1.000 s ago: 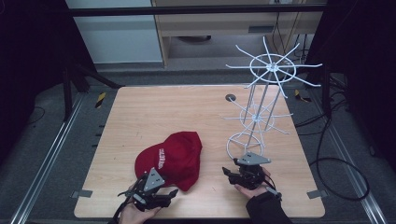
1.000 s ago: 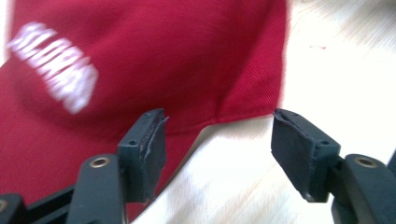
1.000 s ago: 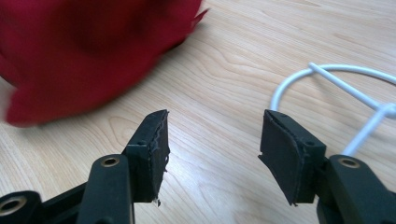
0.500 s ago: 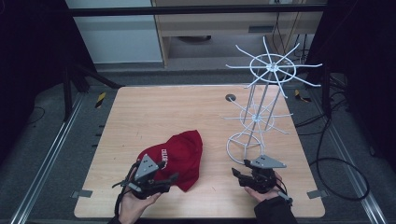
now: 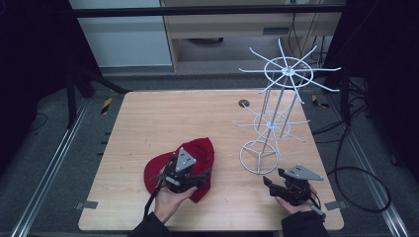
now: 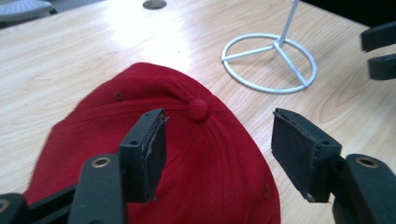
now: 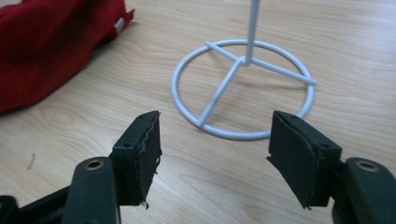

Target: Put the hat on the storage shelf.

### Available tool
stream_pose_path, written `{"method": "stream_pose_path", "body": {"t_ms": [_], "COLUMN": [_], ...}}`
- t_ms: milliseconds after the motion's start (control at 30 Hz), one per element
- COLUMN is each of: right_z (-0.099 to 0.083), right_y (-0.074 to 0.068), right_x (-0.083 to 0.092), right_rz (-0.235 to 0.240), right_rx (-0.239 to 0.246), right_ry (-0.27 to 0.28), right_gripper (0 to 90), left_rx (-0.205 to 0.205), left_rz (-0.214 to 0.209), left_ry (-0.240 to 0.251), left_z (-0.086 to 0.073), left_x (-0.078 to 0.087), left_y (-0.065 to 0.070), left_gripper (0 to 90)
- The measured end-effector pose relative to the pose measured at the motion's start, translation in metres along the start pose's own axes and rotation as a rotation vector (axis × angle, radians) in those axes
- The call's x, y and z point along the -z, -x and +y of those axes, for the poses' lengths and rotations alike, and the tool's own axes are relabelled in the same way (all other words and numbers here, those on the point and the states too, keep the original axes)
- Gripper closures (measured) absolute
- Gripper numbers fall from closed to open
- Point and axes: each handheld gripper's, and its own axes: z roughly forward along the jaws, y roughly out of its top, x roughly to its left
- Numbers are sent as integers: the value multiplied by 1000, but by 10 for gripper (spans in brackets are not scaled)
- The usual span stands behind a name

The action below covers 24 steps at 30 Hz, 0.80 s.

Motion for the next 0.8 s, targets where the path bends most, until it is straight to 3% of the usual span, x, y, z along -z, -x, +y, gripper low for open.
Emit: {"method": "stream_pose_path", "body": {"t_ms": [467,567,600,800], "right_z": [-7,-7,-7,-7], "right_y": [11,11,11,12], "right_x": [5,5,5,3], "right_rz": [-32,-33,-33,-38], "right_rx": [-8,-7,-6,4], "right_ry": [-23,-24,-25,-28], "right_gripper": [302,302,301,305], "left_rx": [-66,-64,-54,18], "left_rz": [72,85,88,75], "left_ry": [-134,-152,-163,-191], "left_z": [-7,-8,-9,-10], "left_x": [-35,-36,-37,-37], "left_y": [12,11,9,-1], "left_gripper": [339,429,429,670]}}
